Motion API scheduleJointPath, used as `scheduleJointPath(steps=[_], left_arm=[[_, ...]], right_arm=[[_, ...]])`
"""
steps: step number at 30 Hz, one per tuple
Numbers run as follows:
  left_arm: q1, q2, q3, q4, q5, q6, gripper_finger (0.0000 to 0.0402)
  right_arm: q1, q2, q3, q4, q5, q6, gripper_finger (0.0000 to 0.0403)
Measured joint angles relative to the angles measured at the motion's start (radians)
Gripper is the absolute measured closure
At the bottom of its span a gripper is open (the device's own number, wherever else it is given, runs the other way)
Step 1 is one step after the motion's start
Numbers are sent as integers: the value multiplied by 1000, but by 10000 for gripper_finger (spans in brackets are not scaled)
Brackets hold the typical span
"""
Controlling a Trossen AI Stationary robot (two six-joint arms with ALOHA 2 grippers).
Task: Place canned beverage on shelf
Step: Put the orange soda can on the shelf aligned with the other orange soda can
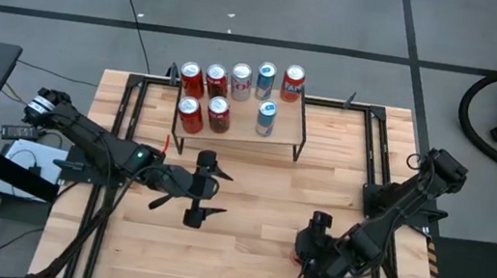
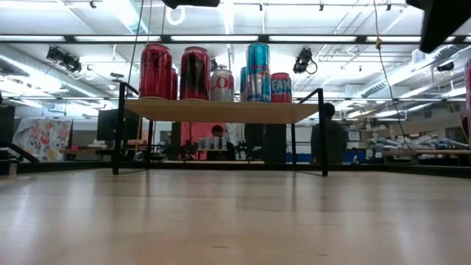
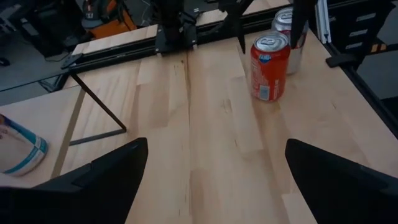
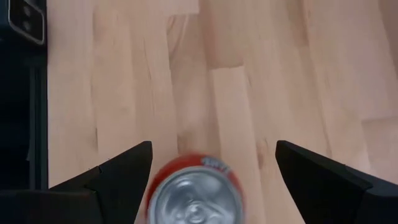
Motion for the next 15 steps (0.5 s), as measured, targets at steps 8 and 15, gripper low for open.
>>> scheduleJointPath(steps=[8,15], left_arm=[[17,0,0,-3,-1,-3,10],[16,0,0,-3,-2,-4,10]], right_arm=[[42,26,-8,-19,-4,67,50],[47,26,-9,-54,-16,67,50]])
